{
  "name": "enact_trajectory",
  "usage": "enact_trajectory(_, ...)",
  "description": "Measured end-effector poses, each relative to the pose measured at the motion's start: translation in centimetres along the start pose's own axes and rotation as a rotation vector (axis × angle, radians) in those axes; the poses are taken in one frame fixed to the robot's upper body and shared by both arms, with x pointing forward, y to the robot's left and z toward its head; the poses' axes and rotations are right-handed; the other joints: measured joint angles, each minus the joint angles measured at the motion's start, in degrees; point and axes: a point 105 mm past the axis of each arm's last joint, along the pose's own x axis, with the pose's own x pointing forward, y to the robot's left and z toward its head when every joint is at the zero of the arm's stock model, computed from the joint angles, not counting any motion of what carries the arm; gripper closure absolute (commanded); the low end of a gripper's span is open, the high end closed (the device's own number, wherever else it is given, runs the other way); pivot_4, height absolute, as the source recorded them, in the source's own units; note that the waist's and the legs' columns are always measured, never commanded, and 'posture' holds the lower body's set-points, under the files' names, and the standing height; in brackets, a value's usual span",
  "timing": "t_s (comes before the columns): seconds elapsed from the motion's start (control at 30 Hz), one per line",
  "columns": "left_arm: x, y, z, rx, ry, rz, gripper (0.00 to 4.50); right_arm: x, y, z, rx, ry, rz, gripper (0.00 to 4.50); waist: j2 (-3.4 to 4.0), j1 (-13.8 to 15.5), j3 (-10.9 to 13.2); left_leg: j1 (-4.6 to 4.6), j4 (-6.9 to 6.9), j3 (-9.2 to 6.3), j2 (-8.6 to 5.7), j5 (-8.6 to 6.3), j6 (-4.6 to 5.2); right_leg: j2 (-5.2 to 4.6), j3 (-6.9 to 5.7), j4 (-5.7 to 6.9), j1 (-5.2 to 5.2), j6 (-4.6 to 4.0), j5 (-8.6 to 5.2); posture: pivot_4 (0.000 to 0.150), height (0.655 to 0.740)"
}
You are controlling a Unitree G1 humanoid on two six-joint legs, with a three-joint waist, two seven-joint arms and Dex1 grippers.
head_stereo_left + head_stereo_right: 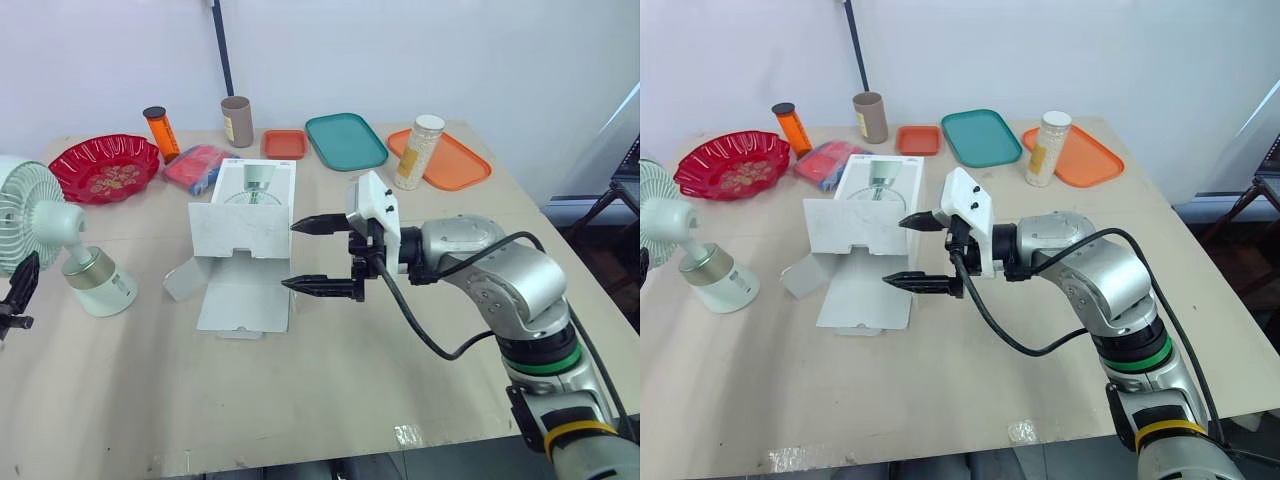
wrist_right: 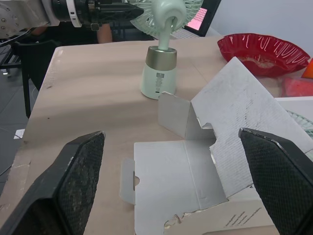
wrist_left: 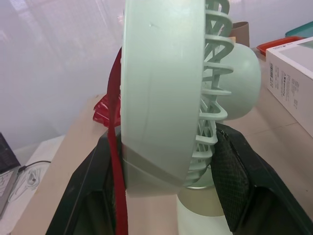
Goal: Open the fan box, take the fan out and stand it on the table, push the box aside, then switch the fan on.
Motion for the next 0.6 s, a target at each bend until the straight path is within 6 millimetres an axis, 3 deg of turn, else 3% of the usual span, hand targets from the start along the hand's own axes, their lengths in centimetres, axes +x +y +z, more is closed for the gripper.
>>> enact_trajectory(0.6, -0.5, -0.8, -1.2, -0.102, 0.009, 0.045, 2.52, -0.2, 0.2, 0.0, 0.007, -0.002, -0.009, 0.00, 0.51, 0.00, -0.34, 0.09, 0.00, -0.01, -0.02, 0.00, 0.00, 0.01, 0.01, 0.00, 0.11, 0.01, 0.00, 0.150, 0.7400)
